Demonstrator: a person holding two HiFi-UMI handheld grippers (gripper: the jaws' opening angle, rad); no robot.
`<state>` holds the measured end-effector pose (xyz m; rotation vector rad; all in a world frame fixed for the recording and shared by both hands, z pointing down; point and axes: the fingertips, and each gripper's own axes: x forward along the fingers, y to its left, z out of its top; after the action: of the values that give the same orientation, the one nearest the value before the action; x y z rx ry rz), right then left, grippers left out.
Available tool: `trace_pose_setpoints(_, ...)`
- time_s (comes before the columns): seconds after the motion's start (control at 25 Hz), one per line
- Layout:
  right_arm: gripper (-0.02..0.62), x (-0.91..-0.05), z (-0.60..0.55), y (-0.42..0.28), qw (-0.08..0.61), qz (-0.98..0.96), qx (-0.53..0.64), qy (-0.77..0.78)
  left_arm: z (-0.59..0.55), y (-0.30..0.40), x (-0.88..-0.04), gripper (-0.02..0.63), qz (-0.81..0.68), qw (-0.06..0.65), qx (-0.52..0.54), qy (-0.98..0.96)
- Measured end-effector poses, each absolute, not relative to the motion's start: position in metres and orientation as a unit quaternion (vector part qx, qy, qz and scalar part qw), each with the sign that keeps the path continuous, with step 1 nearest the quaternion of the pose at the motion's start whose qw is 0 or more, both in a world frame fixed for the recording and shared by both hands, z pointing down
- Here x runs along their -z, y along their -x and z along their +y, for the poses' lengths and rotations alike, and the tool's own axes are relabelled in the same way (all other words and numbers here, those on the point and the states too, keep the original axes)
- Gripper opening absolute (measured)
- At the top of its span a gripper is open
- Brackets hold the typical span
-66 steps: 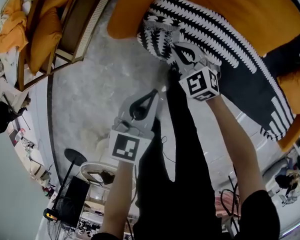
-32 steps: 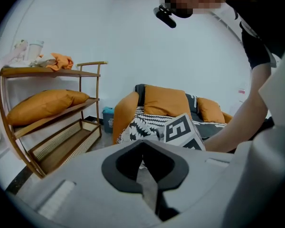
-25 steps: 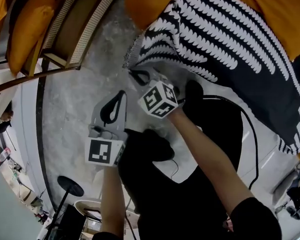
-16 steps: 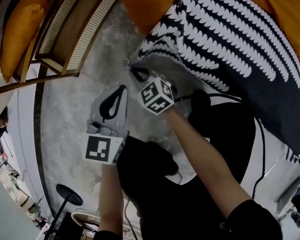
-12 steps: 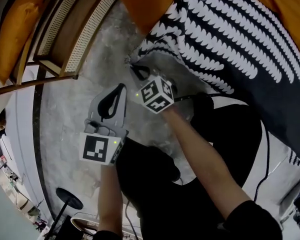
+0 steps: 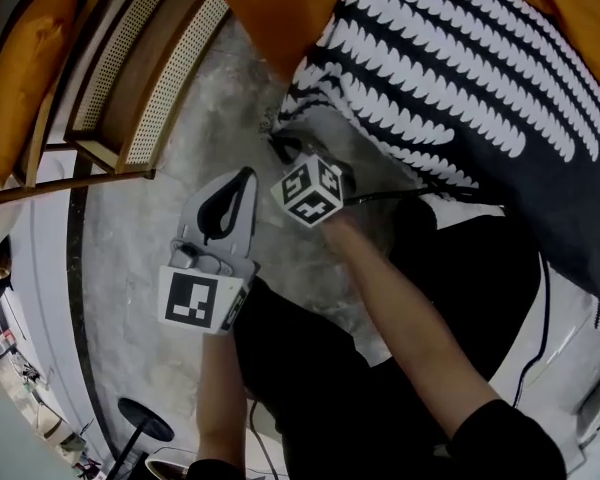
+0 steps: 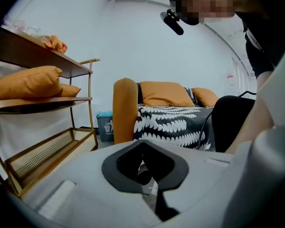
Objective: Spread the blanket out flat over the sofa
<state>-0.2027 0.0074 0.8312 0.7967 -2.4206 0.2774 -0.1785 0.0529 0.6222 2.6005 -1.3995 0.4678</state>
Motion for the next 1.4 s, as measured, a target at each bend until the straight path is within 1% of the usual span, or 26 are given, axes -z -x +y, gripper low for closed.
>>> trace_pose_setpoints(0.2, 0.011, -0.834, 0.01, 0.21, 0.298, -0.901, -0.112, -0.294, 0.055, 0.183, -0.615, 0.011, -0.464, 0.07, -0.147, -0.871)
trace_pose_setpoints(0.56, 0.012, -0.868, 0.008, 0.19, 0.325, -0.881, -0.128, -0.319, 0.056, 0.18, -0.623, 0.011, -0.46, 0.064, -0.16, -0.871)
trace_pose_setpoints(0.84, 0.012, -0.877, 0.011, 0.184, 0.324, -0.877, -0.155, -0.32, 0.052, 0.177, -0.623, 0.011, -0.457, 0.063, -0.156, -0.874)
trace_pose_setpoints(1.08, 0.02, -0.875, 0.012, 0.177, 0.3, -0.881, -0.164, -0.326, 0.046, 0.174, -0.618, 0.011, -0.469, 0.056, -0.151, -0.868)
trace_pose_setpoints(1.12, 0.024, -0.874, 0.012, 0.175, 0.302, -0.881, -0.16, -0.326, 0.044, 0.175, -0.617, 0.011, -0.474, 0.06, -0.15, -0.865)
trace_pose_setpoints(1.16, 0.047, -0.873, 0.013, 0.174, 0.306, -0.881, -0.156, -0.325, 0.043, 0.176, -0.616, 0.011, -0.479, 0.065, -0.149, -0.863)
trace_pose_setpoints(1.2, 0.098, -0.872, 0.016, 0.174, 0.31, -0.881, -0.154, -0.322, 0.042, 0.176, -0.614, 0.011, -0.482, 0.071, -0.149, -0.86)
trace_pose_setpoints(1.24, 0.123, -0.87, 0.02, 0.175, 0.314, -0.882, -0.153, -0.317, 0.042, 0.176, -0.611, 0.011, -0.485, 0.077, -0.151, -0.858)
trace_pose_setpoints(1.4, 0.131, -0.85, 0.036, 0.175, 0.328, -0.883, -0.156, -0.298, 0.044, 0.178, -0.59, 0.011, -0.492, 0.101, -0.158, -0.85)
